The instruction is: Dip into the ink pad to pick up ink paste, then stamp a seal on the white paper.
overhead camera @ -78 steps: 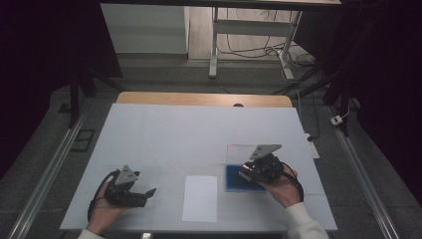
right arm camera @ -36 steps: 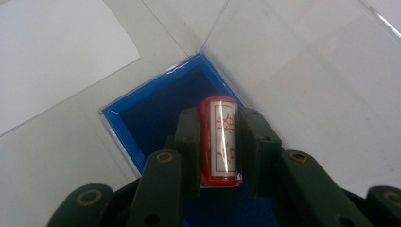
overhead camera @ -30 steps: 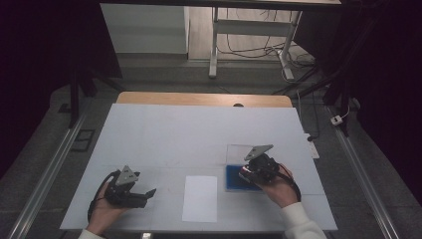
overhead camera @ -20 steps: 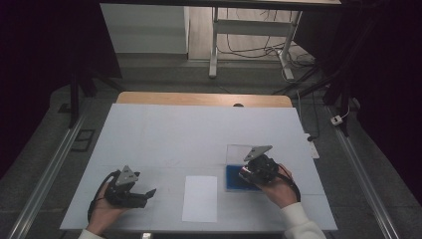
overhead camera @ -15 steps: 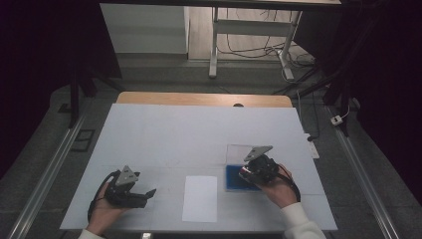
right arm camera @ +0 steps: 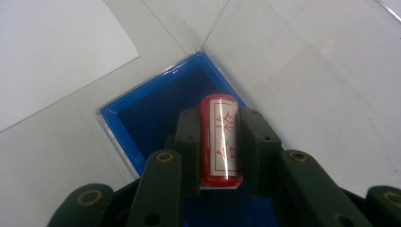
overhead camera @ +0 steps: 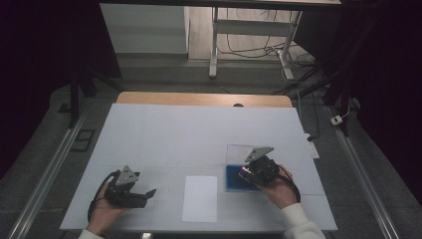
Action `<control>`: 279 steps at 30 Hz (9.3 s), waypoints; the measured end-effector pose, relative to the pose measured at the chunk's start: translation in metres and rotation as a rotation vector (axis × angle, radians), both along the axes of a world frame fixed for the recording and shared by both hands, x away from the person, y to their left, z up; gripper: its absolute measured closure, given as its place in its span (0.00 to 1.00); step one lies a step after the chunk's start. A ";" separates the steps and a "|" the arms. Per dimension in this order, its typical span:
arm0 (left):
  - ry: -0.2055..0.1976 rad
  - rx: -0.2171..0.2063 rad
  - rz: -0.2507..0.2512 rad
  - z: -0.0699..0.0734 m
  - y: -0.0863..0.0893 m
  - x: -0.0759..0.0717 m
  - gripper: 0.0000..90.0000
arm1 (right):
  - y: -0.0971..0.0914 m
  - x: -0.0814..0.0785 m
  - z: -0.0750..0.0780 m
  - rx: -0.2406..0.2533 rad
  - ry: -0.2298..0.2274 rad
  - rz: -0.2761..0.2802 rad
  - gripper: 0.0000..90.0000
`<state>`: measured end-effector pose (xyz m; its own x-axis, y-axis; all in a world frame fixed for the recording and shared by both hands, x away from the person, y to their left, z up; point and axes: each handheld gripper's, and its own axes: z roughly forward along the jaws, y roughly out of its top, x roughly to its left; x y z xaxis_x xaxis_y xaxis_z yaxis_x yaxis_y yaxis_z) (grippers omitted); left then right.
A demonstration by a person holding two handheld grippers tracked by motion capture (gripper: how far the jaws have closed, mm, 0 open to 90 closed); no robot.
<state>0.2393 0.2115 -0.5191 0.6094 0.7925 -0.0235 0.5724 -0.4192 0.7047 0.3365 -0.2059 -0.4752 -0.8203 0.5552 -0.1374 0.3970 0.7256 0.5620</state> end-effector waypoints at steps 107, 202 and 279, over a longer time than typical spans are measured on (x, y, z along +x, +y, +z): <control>0.005 0.015 -0.014 0.000 -0.003 -0.001 0.18 | 0.007 0.000 0.002 -0.043 0.004 -0.003 0.79; 0.008 0.014 -0.023 -0.001 -0.001 0.001 0.19 | 0.046 -0.036 0.029 0.219 -0.038 0.228 0.78; 0.013 0.017 -0.028 -0.002 -0.001 0.001 0.19 | 0.114 -0.049 -0.015 0.059 0.028 0.298 0.78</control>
<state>0.2408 0.2102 -0.5206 0.6312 0.7754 -0.0177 0.5690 -0.4474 0.6899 0.2878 -0.0921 -0.4899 -0.9513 0.2957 -0.0872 0.1874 0.7790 0.5984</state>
